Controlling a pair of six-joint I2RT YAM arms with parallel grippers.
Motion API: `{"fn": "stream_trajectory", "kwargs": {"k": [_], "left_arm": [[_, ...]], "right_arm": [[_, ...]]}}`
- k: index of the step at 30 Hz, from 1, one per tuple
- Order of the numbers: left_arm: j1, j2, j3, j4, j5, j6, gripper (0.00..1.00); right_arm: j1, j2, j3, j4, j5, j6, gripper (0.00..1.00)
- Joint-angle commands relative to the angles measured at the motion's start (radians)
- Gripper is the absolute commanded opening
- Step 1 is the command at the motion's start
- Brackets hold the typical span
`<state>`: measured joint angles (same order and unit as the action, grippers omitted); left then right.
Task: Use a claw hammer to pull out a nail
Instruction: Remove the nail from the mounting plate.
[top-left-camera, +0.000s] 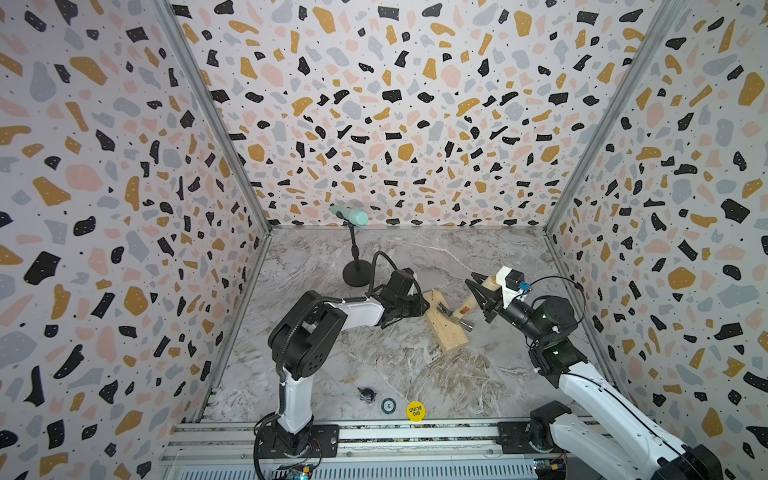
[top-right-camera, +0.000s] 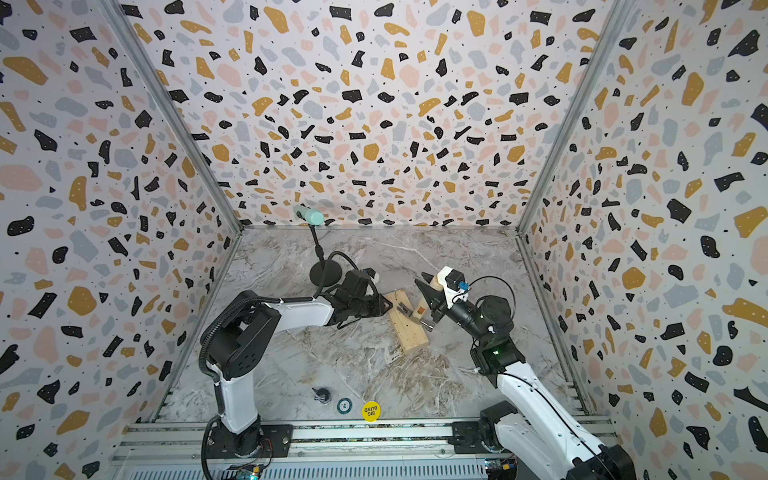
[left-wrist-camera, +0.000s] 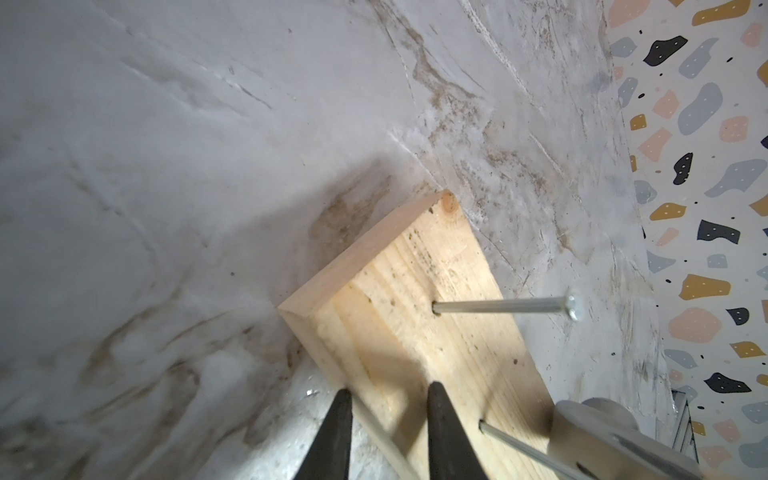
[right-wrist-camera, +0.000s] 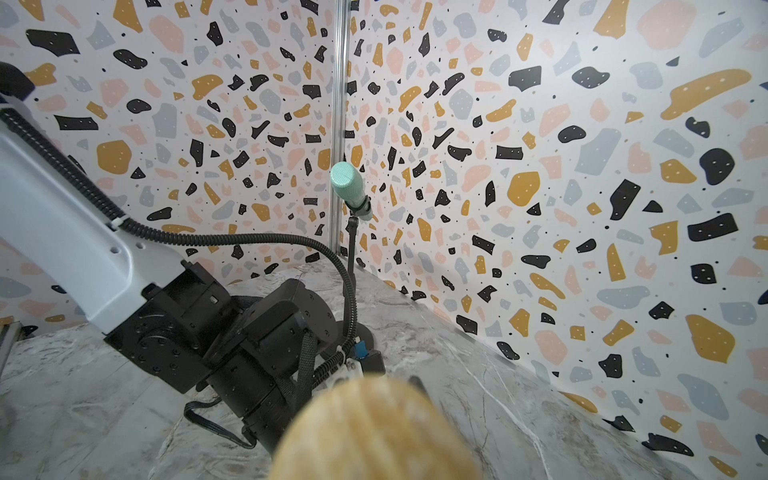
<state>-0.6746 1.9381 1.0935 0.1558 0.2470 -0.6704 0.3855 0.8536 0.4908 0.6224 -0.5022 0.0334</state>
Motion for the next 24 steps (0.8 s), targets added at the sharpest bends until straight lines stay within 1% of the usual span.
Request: {"fn": "stream_trajectory", "kwargs": {"k": [1,24], "left_arm": [[-0.005,0.053,-0.050,-0.091,-0.004,-0.003,0.26],[0.006,0.049,-0.087,-0.051,0.023,-0.032,0.26]], "right_arm": [[0.010,0.003,-0.038,-0.118,-0.038,0.112,0.00],[0.009,-0.086,-0.168,-0.046,0.002,0.186,0.00]]}}
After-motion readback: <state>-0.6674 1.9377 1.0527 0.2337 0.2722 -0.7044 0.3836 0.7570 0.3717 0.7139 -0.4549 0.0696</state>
